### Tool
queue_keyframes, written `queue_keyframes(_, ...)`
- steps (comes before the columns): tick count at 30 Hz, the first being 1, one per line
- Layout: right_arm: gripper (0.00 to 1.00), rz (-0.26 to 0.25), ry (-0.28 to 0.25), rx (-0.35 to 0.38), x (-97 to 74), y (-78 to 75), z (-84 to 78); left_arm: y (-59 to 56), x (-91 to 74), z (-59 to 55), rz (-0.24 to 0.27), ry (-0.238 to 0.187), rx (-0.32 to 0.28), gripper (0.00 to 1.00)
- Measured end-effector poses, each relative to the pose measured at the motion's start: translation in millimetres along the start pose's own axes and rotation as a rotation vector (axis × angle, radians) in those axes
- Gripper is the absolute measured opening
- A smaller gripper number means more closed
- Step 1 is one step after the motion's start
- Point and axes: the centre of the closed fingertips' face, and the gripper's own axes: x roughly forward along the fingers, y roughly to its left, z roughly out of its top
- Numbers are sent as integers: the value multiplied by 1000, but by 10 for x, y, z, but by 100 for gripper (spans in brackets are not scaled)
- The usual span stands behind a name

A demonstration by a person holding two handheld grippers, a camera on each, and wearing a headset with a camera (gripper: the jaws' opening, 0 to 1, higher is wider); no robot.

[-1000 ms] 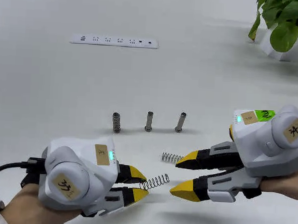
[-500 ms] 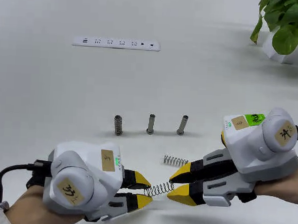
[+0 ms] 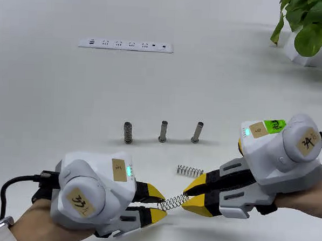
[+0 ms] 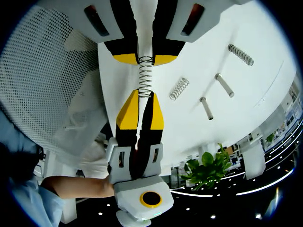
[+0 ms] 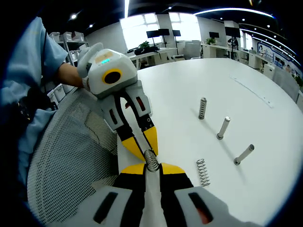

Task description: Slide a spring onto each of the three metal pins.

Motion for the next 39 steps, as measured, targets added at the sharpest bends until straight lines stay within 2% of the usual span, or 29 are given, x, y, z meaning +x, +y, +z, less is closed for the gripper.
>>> queue_keyframes(2,12,-17,-2,-19,-11,14,53,7,4,12,1,-5,-12,10)
queue_keyframes(5,12,-36,24,-72,-19,32,86,6,11,28,0,-10,-20,10)
queue_keyframes(13,12,-55,44,-156,-19,104,233,-10,38,99,-2,-24,-35,10)
queue_keyframes(25,12,-57,63,-174,-75,64,202,-20,29,143,3,-40,-42,10)
queue_keyframes(39,12,-50,77,-183,-88,50,156,-33,24,144,-7,-33,-27,10)
